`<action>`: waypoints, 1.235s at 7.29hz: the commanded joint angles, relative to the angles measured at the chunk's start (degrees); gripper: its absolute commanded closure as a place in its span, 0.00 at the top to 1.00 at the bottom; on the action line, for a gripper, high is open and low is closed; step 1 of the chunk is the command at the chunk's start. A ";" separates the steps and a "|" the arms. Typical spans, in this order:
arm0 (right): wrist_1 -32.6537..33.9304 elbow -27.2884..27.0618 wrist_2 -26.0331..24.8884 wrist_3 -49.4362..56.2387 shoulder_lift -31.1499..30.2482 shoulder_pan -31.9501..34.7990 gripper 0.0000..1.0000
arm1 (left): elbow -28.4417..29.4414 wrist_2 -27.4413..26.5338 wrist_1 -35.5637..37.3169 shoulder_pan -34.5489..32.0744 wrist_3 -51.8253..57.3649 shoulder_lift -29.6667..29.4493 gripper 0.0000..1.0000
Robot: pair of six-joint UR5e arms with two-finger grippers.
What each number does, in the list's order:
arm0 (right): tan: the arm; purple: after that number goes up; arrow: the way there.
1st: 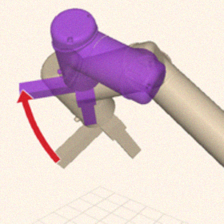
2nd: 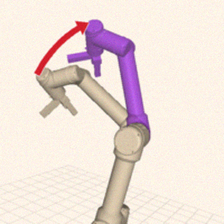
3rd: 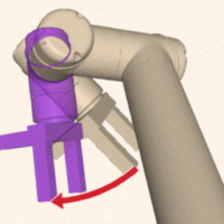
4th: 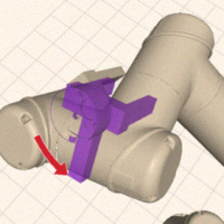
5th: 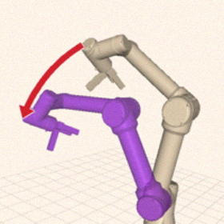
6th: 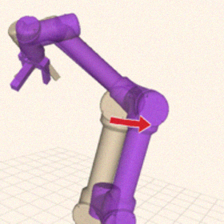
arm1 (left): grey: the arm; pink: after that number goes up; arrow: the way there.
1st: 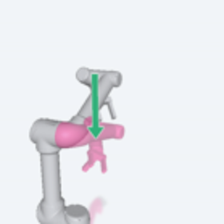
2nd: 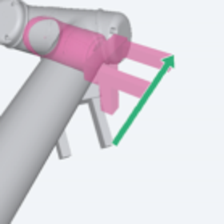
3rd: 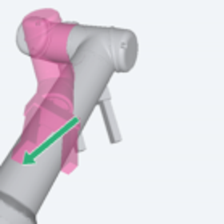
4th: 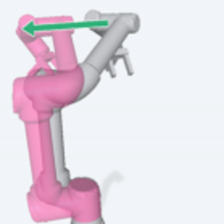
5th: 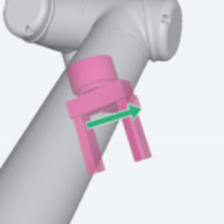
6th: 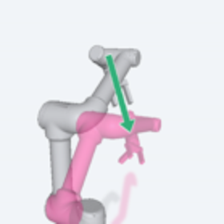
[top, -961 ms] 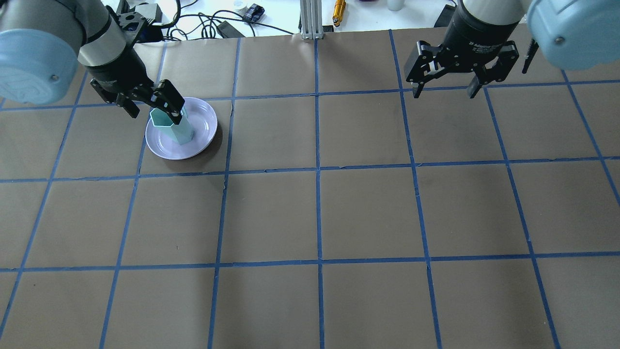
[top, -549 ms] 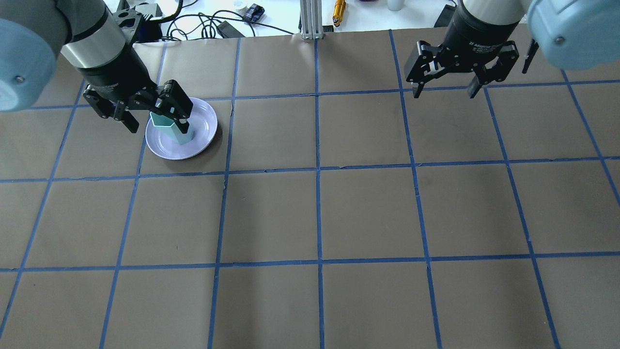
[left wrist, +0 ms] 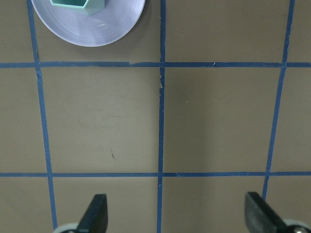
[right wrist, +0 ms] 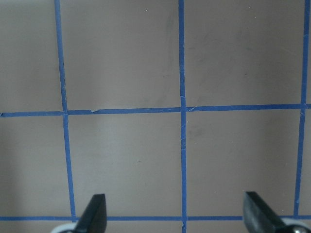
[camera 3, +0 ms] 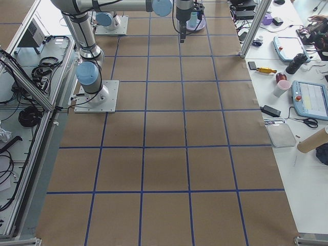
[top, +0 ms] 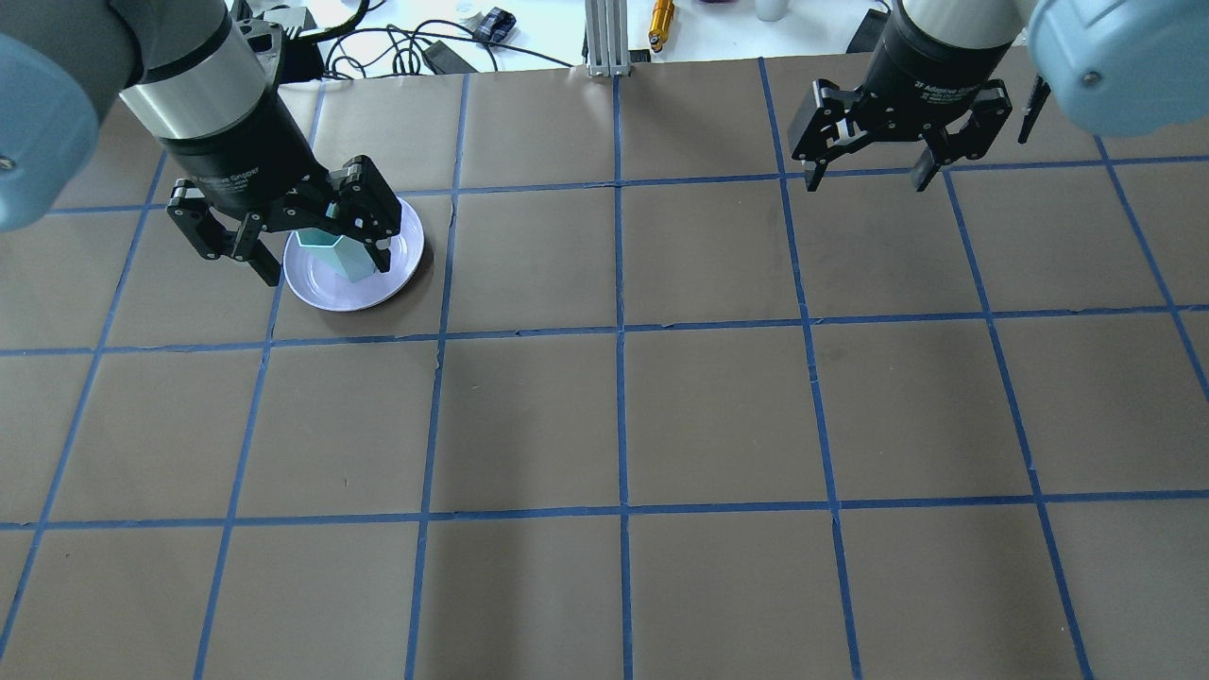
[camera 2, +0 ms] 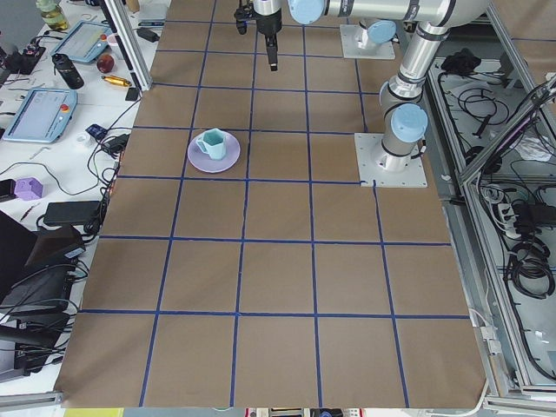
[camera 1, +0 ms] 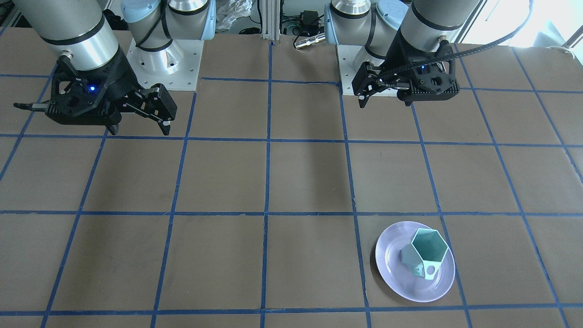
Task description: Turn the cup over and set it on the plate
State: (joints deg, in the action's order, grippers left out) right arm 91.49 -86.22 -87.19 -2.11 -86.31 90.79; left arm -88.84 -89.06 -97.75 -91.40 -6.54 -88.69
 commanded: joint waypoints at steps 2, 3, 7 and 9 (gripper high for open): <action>0.00 0.00 0.00 0.00 0.00 0.00 1.00 | 0.42 -0.77 1.68 -0.36 -0.15 -0.43 1.00; 0.00 0.00 0.00 0.00 0.00 0.00 1.00 | 0.42 -0.85 2.30 -0.36 0.12 -0.26 1.00; 0.00 -0.09 0.00 0.00 0.00 0.00 1.00 | 0.42 -0.85 2.30 -0.27 0.12 -0.34 1.00; 0.00 0.00 0.00 0.00 0.00 0.00 1.00 | 0.42 -0.85 2.56 -0.27 0.21 -0.78 1.00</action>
State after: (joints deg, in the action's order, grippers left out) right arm 91.50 -86.25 -87.19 -2.11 -86.31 90.79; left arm -88.42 -89.91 -95.39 -91.68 -6.35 -89.25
